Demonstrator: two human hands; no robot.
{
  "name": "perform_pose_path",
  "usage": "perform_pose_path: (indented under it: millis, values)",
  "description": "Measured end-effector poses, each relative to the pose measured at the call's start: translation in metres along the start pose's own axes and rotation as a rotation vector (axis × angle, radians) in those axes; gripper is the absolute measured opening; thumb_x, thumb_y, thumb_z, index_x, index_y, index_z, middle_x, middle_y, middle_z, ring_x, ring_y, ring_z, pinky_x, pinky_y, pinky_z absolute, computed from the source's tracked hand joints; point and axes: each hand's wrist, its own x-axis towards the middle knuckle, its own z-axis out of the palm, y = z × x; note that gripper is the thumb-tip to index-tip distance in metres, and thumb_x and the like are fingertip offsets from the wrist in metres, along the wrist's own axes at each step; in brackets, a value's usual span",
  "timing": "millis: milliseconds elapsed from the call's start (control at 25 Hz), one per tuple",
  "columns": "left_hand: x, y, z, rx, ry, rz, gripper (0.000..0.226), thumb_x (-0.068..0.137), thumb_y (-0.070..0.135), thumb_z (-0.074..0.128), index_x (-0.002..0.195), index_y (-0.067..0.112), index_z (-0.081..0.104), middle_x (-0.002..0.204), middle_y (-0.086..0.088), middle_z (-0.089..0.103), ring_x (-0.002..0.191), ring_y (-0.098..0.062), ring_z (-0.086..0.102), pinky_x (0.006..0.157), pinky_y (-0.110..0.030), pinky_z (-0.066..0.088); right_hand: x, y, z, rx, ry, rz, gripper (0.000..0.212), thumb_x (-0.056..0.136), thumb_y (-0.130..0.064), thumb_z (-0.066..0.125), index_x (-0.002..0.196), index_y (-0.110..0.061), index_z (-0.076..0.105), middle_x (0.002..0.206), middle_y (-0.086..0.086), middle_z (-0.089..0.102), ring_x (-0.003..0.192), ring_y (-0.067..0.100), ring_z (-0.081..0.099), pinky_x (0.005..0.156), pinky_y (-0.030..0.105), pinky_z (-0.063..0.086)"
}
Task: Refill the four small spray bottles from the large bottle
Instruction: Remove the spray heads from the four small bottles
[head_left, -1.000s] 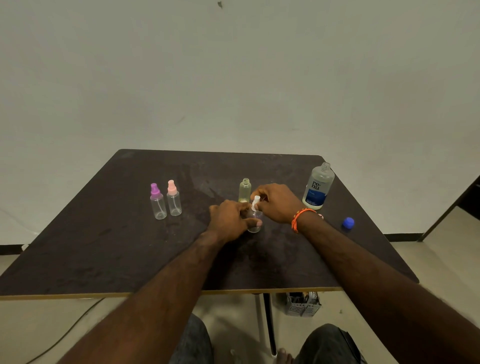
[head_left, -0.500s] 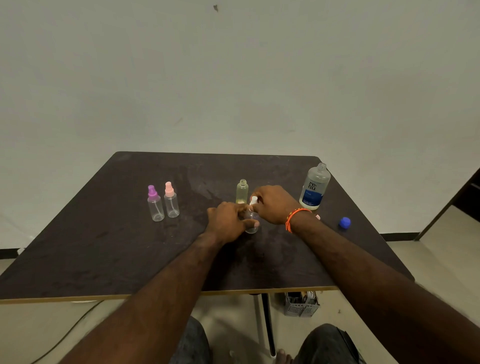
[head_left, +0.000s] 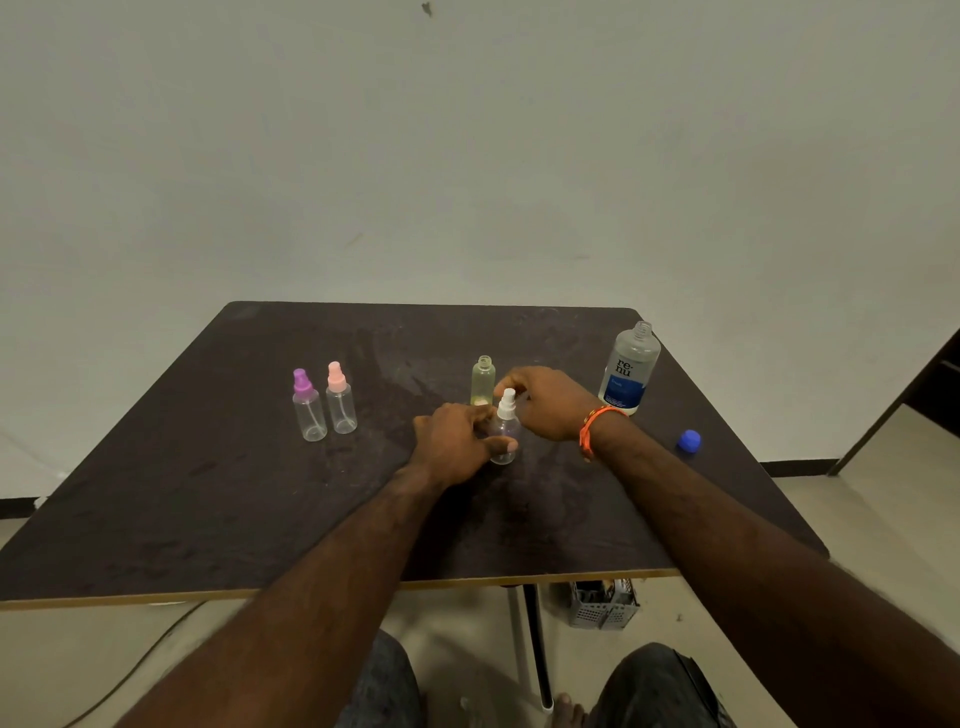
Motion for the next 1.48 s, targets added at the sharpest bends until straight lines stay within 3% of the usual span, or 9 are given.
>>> perform_pose_path:
  millis: [240,400,520,640,800,920,1040,1280,1480]
  values:
    - [0.001,0.0,0.001,-0.012,-0.023,-0.01,0.033,0.085,0.056,0.077,0.113,0.038,0.074,0.094,0.02,0.072,0.108,-0.01,0.064,0.092,-0.04,0.03,0.0,0.012,0.012,0.032,0.145,0.088,0.042,0.084,-0.054,0.072,0.107,-0.021,0.057,0.092,-0.006,0.063,0.086,0.012,0.062,0.075,0.031,0.053]
    - [-0.001,0.001,0.0,-0.001,-0.005,-0.004,0.041,0.086,0.056,0.076,0.122,0.036,0.072,0.108,0.014,0.075,0.115,-0.012,0.063,0.094,-0.039,0.029,0.002,0.009,0.015,0.058,0.12,0.059,0.021,0.09,-0.029,0.069,0.106,-0.017,0.061,0.099,0.001,0.067,0.09,0.018,0.063,0.083,0.041,0.055]
    - [-0.001,0.002,0.001,0.004,-0.008,-0.018,0.043,0.086,0.057,0.077,0.122,0.034,0.072,0.113,0.012,0.075,0.117,-0.012,0.062,0.094,-0.038,0.027,0.002,0.008,0.005,0.097,0.013,0.028,0.043,0.085,-0.006,0.066,0.127,-0.016,0.062,0.127,0.004,0.064,0.116,0.022,0.06,0.098,0.036,0.05]
    - [0.0,0.0,0.003,-0.015,-0.009,-0.029,0.036,0.085,0.055,0.078,0.113,0.033,0.075,0.104,0.014,0.075,0.111,-0.011,0.063,0.093,-0.04,0.029,0.001,0.009,0.005,0.128,0.065,0.006,0.054,0.083,-0.014,0.072,0.134,-0.016,0.055,0.125,0.001,0.061,0.113,0.019,0.059,0.088,0.025,0.047]
    - [-0.001,0.0,0.001,-0.013,-0.011,-0.032,0.039,0.084,0.056,0.078,0.117,0.034,0.074,0.103,0.014,0.074,0.11,-0.012,0.064,0.098,-0.042,0.034,0.004,0.01,0.016,0.058,0.164,0.077,0.036,0.084,-0.048,0.073,0.103,-0.02,0.062,0.091,-0.005,0.064,0.084,0.013,0.061,0.072,0.029,0.052]
    - [0.0,-0.002,0.003,-0.02,-0.021,-0.022,0.037,0.084,0.057,0.077,0.113,0.035,0.074,0.103,0.015,0.074,0.109,-0.01,0.064,0.1,-0.044,0.036,0.004,0.01,0.016,0.106,0.152,0.027,0.017,0.089,-0.021,0.066,0.105,-0.018,0.065,0.099,-0.002,0.067,0.092,0.019,0.063,0.078,0.03,0.051]
    - [-0.001,-0.001,0.002,-0.033,-0.014,-0.02,0.035,0.083,0.058,0.077,0.11,0.035,0.075,0.102,0.016,0.075,0.108,-0.009,0.064,0.099,-0.044,0.035,-0.001,0.008,0.01,0.152,0.064,-0.043,0.047,0.084,0.002,0.059,0.128,-0.015,0.061,0.127,0.001,0.063,0.115,0.019,0.058,0.095,0.031,0.05]
    - [-0.003,0.001,0.002,-0.028,-0.011,-0.021,0.03,0.085,0.053,0.078,0.11,0.036,0.075,0.103,0.015,0.075,0.113,-0.014,0.063,0.096,-0.042,0.032,0.002,0.014,0.02,0.051,0.177,0.041,0.036,0.085,-0.041,0.074,0.111,-0.021,0.059,0.099,-0.004,0.064,0.089,0.013,0.061,0.078,0.031,0.053]
    - [-0.005,0.003,0.001,-0.028,-0.001,-0.032,0.045,0.086,0.052,0.078,0.125,0.031,0.072,0.113,0.01,0.075,0.117,-0.015,0.063,0.101,-0.042,0.031,0.0,0.013,0.017,0.103,0.134,-0.05,0.039,0.084,-0.01,0.066,0.121,-0.018,0.062,0.118,-0.002,0.064,0.107,0.017,0.061,0.084,0.027,0.051]
